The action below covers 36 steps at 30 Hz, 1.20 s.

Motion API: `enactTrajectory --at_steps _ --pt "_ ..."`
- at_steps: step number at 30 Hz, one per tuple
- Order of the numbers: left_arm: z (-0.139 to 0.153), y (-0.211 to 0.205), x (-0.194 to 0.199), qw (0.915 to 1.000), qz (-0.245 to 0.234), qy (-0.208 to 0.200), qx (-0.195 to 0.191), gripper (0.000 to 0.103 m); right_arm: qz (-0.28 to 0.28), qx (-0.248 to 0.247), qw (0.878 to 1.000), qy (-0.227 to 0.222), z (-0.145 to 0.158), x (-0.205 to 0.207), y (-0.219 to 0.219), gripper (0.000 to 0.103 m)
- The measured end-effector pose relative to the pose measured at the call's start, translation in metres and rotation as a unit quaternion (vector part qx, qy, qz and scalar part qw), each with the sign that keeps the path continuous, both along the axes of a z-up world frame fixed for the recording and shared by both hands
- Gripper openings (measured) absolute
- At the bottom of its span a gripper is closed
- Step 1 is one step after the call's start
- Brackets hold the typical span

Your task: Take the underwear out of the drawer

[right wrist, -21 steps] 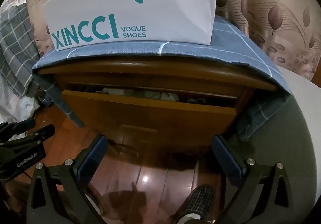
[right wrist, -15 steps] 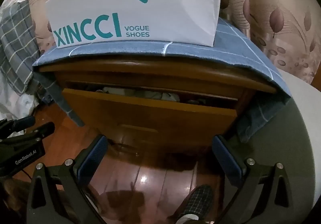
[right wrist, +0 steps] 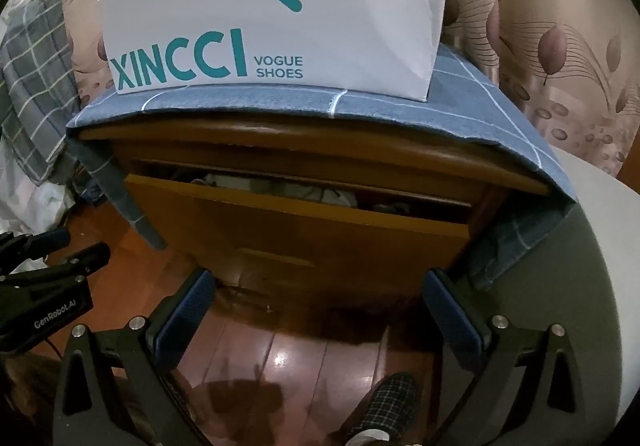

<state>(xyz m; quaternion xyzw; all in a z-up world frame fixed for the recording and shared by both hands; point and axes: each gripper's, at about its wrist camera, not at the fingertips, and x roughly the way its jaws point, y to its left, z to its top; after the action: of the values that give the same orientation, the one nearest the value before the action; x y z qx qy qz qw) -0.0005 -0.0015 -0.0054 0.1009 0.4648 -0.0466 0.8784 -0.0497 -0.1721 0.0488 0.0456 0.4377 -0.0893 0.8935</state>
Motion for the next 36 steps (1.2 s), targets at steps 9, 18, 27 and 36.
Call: enactTrajectory --at_steps 9,18,27,36 --pt "0.0007 0.0018 -0.0007 1.0000 0.001 -0.002 -0.002 0.055 -0.005 0.016 1.000 0.014 -0.0046 0.0017 -0.0047 0.103" --pt "0.0005 0.0014 -0.0019 1.0000 0.000 -0.002 0.000 0.055 -0.009 0.015 1.000 0.016 -0.0059 0.0006 -0.0040 0.103" --pt "-0.0007 0.0004 -0.0017 1.0000 0.000 0.000 0.004 0.055 -0.015 0.022 0.999 0.020 -0.0080 0.0000 -0.0070 0.103" --pt "-0.0008 0.0005 -0.0016 1.0000 -0.001 0.000 0.005 0.055 -0.018 0.023 0.999 0.020 -0.0083 0.0003 -0.0088 0.103"
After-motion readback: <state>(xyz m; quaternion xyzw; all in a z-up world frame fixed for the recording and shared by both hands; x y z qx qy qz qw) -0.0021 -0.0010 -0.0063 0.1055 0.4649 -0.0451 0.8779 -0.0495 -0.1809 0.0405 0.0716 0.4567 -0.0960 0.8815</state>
